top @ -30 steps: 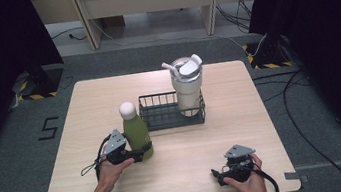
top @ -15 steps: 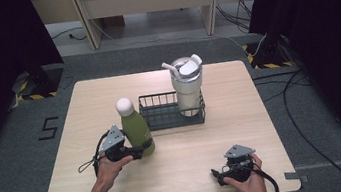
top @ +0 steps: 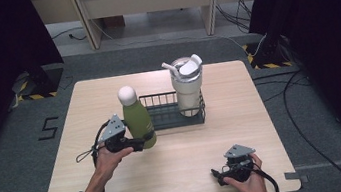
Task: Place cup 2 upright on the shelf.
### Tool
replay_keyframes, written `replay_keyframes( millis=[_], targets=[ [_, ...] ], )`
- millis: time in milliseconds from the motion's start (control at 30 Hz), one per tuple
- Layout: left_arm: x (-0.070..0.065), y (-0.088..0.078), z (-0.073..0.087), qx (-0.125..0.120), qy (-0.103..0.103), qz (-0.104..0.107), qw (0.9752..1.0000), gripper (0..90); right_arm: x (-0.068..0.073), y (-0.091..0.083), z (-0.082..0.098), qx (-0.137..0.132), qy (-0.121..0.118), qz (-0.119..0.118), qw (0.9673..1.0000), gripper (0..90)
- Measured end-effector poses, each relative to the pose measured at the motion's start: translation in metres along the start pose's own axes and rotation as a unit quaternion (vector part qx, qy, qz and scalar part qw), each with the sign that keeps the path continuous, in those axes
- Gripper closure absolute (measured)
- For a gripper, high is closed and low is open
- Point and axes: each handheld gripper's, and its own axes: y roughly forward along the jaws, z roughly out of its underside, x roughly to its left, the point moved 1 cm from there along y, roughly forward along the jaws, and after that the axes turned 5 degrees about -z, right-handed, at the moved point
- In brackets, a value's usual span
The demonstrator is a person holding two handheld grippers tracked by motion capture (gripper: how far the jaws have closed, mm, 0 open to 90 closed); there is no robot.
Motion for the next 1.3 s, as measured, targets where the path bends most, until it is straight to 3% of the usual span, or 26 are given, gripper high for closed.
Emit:
replay_keyframes(
  millis=[300, 733, 1300],
  targets=[
    [0.005, 0.006, -0.017, 0.003, -0.002, 0.008, 1.0000, 20.5, 0.000, 0.000, 0.000, 0.000, 0.000, 0.000, 1.0000, 0.4],
    [0.017, 0.016, -0.040, 0.002, -0.007, 0.003, 1.0000, 20.5, 0.000, 0.000, 0.000, 0.001, 0.000, 0.000, 1.0000, 0.4],
    [0.033, 0.040, -0.057, 0.001, -0.018, -0.003, 0.9998, 20.5, 0.000, 0.000, 0.000, 0.002, 0.000, -0.002, 1.0000, 0.4]
  ],
)
